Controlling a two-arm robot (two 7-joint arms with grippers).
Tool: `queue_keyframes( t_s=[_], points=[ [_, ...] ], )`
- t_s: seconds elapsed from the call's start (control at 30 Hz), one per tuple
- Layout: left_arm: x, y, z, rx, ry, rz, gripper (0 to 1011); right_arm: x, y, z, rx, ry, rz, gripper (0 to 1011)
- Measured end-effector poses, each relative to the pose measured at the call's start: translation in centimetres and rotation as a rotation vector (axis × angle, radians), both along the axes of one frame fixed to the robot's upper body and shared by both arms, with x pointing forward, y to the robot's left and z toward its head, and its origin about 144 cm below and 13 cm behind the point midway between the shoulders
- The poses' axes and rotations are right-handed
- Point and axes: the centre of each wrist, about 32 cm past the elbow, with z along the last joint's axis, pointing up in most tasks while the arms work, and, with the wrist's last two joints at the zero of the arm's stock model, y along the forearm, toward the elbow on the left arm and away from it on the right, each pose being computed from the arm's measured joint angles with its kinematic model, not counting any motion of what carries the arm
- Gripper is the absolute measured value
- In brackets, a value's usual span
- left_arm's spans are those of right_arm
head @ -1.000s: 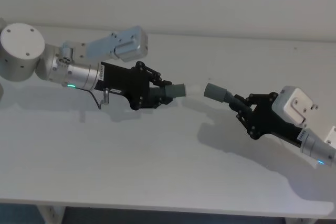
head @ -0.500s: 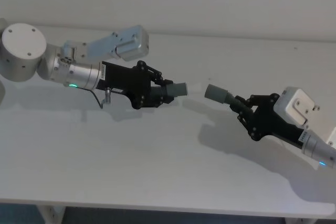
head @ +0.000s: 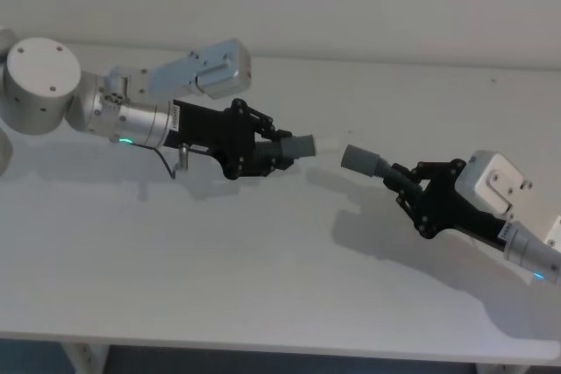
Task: Use both hands to pick up one end of the pipe from the table, align the ends, and insert them.
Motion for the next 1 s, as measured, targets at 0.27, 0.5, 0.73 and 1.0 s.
queue_keyframes(
  t_s=[0.27, 0.5, 0.73, 1.0],
  points=[
    [0.22, -0.09, -0.04, 0.001, 0.002, -0.001, 360, 0.04, -0.1, 0.1, 0.001, -0.008, 0.001, 155],
    [0.39, -0.26, -0.06, 0.008, 0.0, -0.007, 360, 0.03, -0.24, 0.23, 0.004, -0.014, 0.0, 155],
    [0.52, -0.4, -0.04, 0.016, -0.003, -0.011, 360, -0.01, -0.38, 0.34, 0.01, -0.017, -0.001, 155],
    [0.65, -0.46, 0.09, 0.016, -0.007, -0.008, 360, -0.07, -0.45, 0.31, 0.013, -0.019, 0.001, 155]
  ],
)
